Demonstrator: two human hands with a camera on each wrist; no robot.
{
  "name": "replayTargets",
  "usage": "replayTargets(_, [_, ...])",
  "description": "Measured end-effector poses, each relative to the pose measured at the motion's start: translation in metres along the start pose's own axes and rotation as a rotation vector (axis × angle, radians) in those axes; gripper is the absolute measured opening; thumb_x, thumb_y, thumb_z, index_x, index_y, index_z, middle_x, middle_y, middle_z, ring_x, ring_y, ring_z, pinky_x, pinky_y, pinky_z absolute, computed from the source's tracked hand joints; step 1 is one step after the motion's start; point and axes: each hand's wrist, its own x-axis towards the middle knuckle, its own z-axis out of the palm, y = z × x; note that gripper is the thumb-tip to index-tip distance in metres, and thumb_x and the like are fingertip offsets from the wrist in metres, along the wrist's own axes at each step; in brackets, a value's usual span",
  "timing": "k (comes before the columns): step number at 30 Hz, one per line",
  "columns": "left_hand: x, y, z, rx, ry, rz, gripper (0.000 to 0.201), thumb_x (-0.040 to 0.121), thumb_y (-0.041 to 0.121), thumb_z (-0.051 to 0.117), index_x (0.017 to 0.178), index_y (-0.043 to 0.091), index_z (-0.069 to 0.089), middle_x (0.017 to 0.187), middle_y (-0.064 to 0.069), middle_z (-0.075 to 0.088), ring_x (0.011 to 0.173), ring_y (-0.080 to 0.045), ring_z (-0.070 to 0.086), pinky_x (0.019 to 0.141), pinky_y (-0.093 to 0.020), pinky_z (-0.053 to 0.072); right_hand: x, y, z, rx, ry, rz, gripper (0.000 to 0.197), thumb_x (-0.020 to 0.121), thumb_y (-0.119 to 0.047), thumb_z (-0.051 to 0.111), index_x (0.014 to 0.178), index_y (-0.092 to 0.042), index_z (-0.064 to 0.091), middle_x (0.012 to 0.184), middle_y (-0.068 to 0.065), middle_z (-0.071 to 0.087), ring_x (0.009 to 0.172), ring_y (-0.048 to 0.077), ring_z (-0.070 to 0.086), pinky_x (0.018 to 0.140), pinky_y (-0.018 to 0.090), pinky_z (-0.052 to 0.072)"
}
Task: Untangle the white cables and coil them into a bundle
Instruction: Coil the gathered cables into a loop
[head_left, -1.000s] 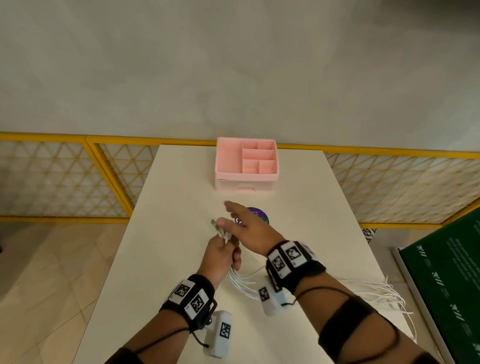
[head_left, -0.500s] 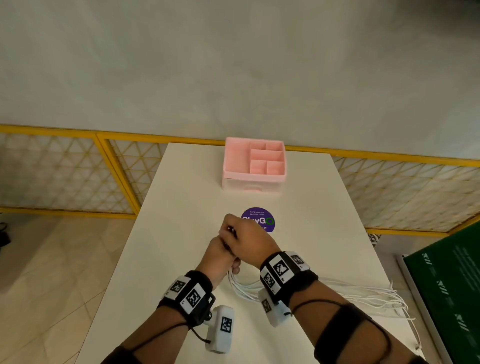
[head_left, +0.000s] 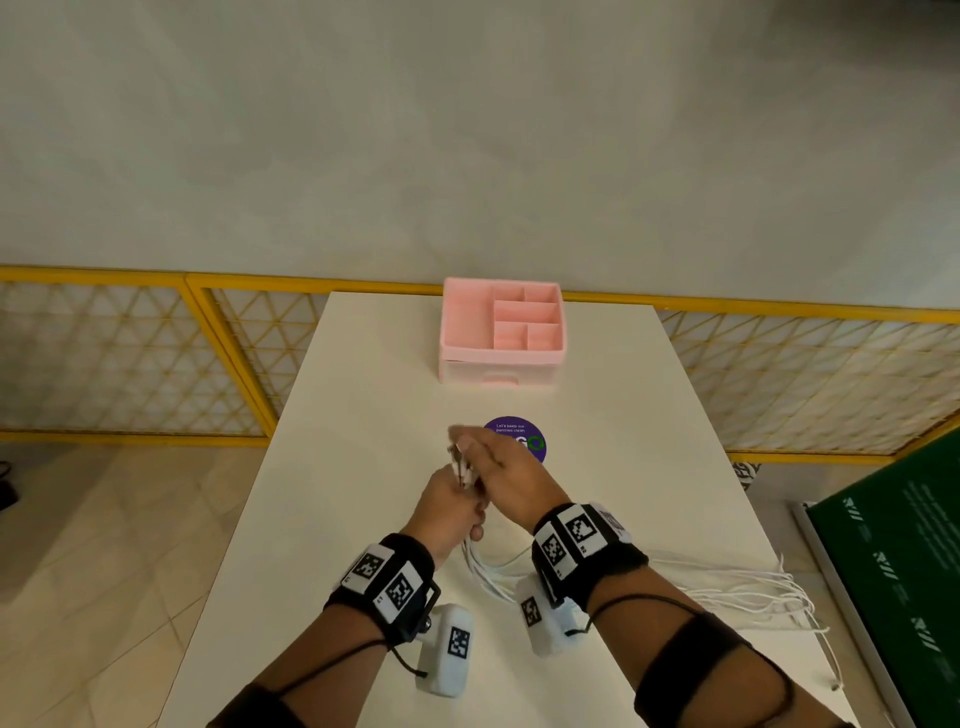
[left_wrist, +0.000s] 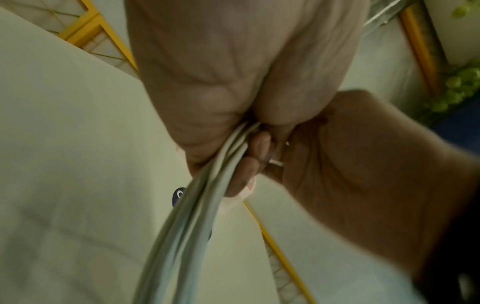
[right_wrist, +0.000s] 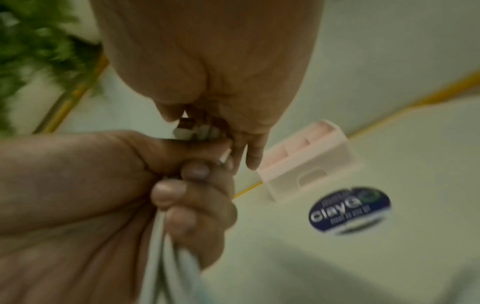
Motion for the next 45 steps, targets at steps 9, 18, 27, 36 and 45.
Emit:
replayTargets(9, [0.012, 0.014, -0.024, -0.752, 0.187, -0.089, 0.012, 0.100, 0.015, 0.058, 0.088, 0.018, 0.058, 0.058, 0.004, 0.034, 0.047, -0.010, 0.034, 0.050, -0.027, 0.039, -0.030, 0.038, 0.029, 0.043, -0.153, 0.086, 0.034, 0.099, -0.039, 0.053, 0.129, -0.022, 0.052, 0.074, -0.002, 0.066, 0.062, 0.011, 0.058, 0.070, 0.026, 0.048])
replayTargets(18, [0.013, 0.021, -0.022, -0.818, 0.335, -0.062, 0.018, 0.092, 0.018, 0.070, 0.082, 0.013, 0.056, 0.050, 0.003, 0.036, 0.044, -0.012, 0.039, 0.055, -0.031, 0.045, -0.033, 0.028, 0.032, -0.751, 0.027, -0.055, 0.045, 0.103, -0.052, 0.027, 0.102, -0.014, 0.049, 0.087, 0.008, 0.067, 0.077, 0.033, 0.063, 0.059, 0.035, 0.037])
replayTargets(27, [0.016, 0.014, -0.021, -0.873, 0.349, -0.159, 0.020, 0.092, 0.021, 0.071, 0.080, 0.014, 0.056, 0.055, 0.004, 0.030, 0.045, -0.012, 0.031, 0.048, -0.027, 0.038, -0.044, 0.038, 0.023, -0.645, -0.011, 0.114, 0.066, 0.087, -0.079, 0.019, 0.069, -0.021, 0.045, 0.069, 0.002, 0.059, 0.066, 0.028, 0.057, 0.062, 0.037, 0.046])
replayTargets(36, [-0.002, -0.006, -0.052, -0.025, 0.101, -0.157, 0.031, 0.091, 0.038, 0.069, 0.106, 0.011, 0.070, 0.099, -0.008, 0.078, 0.093, -0.023, 0.073, 0.079, -0.035, 0.046, -0.027, 0.015, -0.045, -0.408, -0.072, 0.258, 0.063, 0.095, -0.065, 0.042, 0.057, -0.016, 0.036, 0.053, -0.002, 0.038, 0.047, 0.014, 0.036, 0.052, 0.028, 0.030])
replayTargets(45, [-0.007, 0.022, -0.027, 0.074, -0.252, 0.246, 0.030, 0.092, 0.022, 0.068, 0.106, -0.004, 0.069, 0.108, -0.026, 0.071, 0.092, -0.018, 0.068, 0.076, -0.018, 0.051, -0.025, -0.014, -0.064, -0.520, -0.672, 0.511, 0.042, 0.091, -0.048, 0.061, 0.066, -0.018, 0.046, 0.052, -0.003, 0.043, 0.044, 0.015, 0.036, 0.044, 0.022, 0.030])
